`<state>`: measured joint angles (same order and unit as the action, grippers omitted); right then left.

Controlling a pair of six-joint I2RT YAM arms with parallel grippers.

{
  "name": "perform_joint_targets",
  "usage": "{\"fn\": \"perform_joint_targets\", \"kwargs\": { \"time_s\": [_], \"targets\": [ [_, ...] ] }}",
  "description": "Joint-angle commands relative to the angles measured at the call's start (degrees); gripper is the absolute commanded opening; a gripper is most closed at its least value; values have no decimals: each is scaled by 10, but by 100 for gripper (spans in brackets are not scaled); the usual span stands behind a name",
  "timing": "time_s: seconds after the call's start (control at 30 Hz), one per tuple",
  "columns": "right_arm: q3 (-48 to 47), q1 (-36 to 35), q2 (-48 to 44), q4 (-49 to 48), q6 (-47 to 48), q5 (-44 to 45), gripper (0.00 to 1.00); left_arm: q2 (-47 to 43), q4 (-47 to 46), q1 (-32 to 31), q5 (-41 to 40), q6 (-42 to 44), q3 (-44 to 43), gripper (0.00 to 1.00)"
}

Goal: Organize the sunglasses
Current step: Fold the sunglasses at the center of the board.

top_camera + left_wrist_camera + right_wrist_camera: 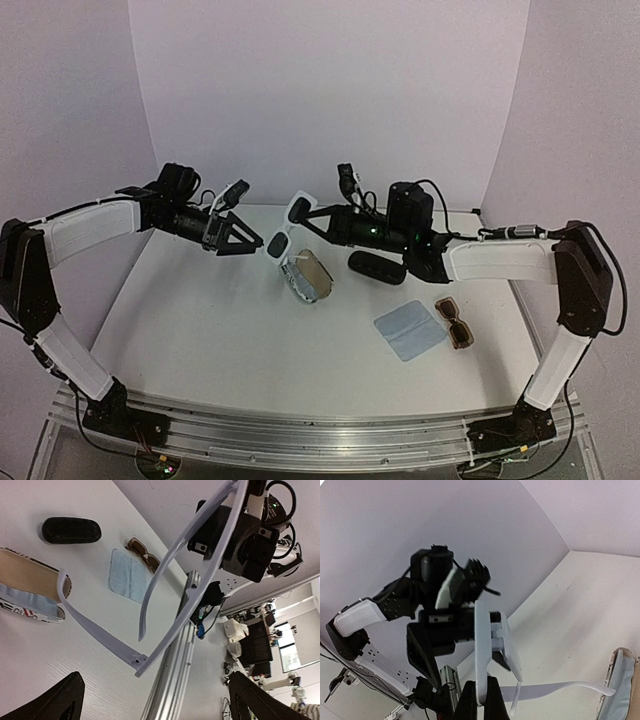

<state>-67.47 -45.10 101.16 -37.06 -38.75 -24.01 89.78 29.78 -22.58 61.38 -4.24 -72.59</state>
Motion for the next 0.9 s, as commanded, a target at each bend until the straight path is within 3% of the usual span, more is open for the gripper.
{"fn": "perform_joint_targets", "kwargs": {
  "time_s": [0.0,0.2,0.43,0.67,0.73,0.87],
  "targets": [
    [-69,0,-8,4,38,-4,0,-37,-151,-6,95,-108,38,100],
    [-84,-1,-1,14,45,-29,0,-13,-171,-6,115,-142,28,100],
    [-98,0,11,15,36,-56,0,2,-273,-26,133,-205,32,100],
    [-110,-2,24,8,27,-73,0,17,-280,-44,133,-213,33,99],
    [-110,-2,26,6,24,-75,0,17,-288,-44,132,-210,29,96],
    [-99,-2,32,0,9,-74,0,19,-318,-44,137,-222,24,79]
  ]
}}
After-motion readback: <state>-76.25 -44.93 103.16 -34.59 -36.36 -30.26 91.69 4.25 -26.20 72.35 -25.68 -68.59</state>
